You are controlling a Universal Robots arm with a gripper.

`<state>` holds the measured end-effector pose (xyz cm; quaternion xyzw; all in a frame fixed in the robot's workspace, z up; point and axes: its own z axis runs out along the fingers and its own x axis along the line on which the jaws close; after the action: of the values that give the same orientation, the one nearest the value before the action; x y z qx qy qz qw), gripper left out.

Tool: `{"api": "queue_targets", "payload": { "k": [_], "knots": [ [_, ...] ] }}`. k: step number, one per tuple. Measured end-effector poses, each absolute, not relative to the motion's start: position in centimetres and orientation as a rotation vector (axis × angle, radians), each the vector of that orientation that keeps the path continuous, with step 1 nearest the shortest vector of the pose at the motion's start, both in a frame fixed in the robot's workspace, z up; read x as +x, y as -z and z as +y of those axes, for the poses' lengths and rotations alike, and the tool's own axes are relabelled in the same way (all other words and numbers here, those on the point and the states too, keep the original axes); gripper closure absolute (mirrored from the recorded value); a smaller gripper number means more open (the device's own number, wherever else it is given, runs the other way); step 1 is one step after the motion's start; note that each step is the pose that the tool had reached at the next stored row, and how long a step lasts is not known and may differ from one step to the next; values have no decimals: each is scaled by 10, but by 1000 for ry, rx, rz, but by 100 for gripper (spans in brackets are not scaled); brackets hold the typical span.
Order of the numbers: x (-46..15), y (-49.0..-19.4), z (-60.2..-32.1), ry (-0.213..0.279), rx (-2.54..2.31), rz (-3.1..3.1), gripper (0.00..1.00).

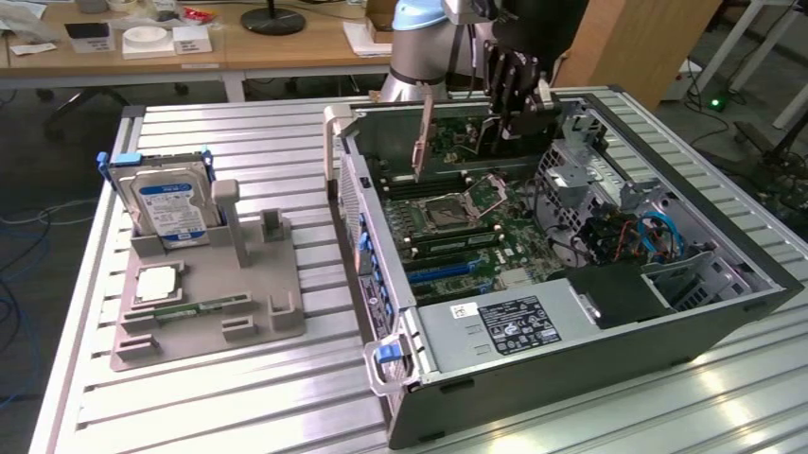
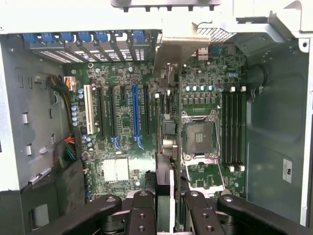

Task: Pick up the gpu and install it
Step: 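Insert the gpu into the slot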

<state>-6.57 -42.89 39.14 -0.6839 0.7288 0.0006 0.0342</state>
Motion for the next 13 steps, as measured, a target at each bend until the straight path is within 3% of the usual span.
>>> {"api": "queue_targets", "payload": {
  "k": [13],
  "knots": [
    [-66,-385,-429,-1,-2103,2241,73]
  ]
}}
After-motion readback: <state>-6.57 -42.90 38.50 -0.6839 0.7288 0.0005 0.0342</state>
